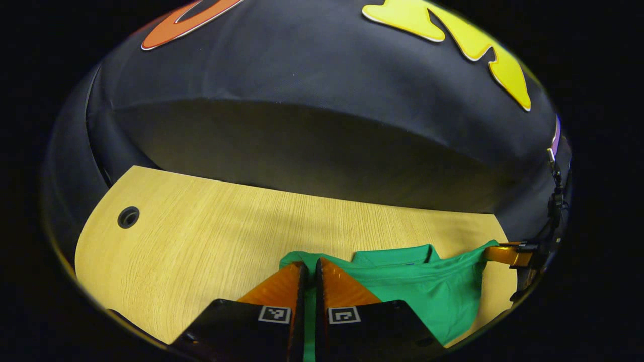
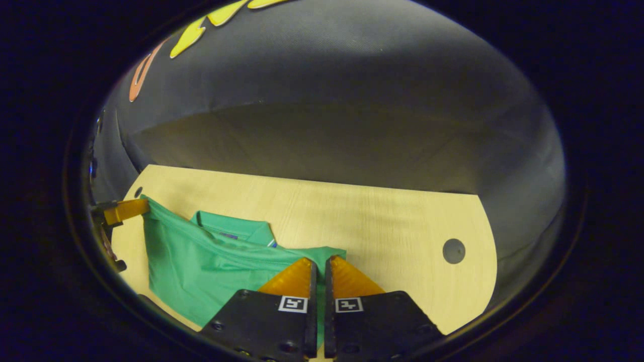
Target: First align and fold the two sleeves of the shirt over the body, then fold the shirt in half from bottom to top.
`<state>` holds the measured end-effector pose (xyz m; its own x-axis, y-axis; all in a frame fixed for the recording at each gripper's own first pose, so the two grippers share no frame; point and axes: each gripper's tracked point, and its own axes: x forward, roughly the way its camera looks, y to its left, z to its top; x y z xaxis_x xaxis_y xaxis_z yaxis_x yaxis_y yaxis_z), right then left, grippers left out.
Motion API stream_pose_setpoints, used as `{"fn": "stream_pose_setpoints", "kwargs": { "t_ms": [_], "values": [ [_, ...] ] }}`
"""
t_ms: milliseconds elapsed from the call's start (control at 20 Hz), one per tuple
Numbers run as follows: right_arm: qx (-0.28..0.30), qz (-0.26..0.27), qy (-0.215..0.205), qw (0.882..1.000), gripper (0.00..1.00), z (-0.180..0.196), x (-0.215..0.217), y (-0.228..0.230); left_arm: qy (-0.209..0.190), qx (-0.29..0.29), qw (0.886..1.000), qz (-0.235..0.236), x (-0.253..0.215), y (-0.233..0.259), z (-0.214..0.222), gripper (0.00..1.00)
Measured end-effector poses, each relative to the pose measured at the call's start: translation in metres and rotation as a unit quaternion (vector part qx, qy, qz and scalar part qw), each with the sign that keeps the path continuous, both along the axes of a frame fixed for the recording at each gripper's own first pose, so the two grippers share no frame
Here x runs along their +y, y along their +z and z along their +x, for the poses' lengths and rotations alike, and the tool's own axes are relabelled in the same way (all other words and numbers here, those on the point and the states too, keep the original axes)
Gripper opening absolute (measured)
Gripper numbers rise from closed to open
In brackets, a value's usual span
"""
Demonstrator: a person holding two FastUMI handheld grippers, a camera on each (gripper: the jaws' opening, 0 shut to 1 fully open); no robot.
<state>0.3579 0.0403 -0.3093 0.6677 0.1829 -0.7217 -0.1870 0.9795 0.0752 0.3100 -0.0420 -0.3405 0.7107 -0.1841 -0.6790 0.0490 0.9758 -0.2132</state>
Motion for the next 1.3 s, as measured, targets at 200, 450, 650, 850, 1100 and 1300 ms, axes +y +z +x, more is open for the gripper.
{"fn": "stream_pose_setpoints", "kwargs": {
  "t_ms": [200,450,650,850,1100,1300],
  "values": [
    [-0.010,0.011,-0.001,1.000,0.43,-0.012,-0.001,0.006,0.020,-0.008,1.000,0.009,0.008,0.013,-0.004,0.74],
    [-0.083,-0.002,-0.013,0.996,0.98,-0.030,-0.011,0.059,0.034,-0.059,0.996,0.049,0.025,0.069,-0.013,1.00],
    [-0.168,0.012,-0.016,0.986,0.97,-0.067,-0.006,0.143,0.035,-0.137,0.988,0.055,0.024,0.157,-0.034,1.00],
    [-0.258,0.016,-0.026,0.966,0.97,-0.130,-0.008,0.234,0.046,-0.209,0.976,0.047,0.019,0.231,-0.074,1.00],
    [-0.329,0.023,-0.053,0.943,0.98,-0.218,-0.008,0.308,0.028,-0.299,0.952,0.062,0.011,0.330,-0.142,1.00],
    [-0.368,0.023,-0.083,0.926,0.96,-0.276,-0.013,0.341,0.010,-0.337,0.940,0.050,-0.004,0.371,-0.186,1.00]
  ]
}}
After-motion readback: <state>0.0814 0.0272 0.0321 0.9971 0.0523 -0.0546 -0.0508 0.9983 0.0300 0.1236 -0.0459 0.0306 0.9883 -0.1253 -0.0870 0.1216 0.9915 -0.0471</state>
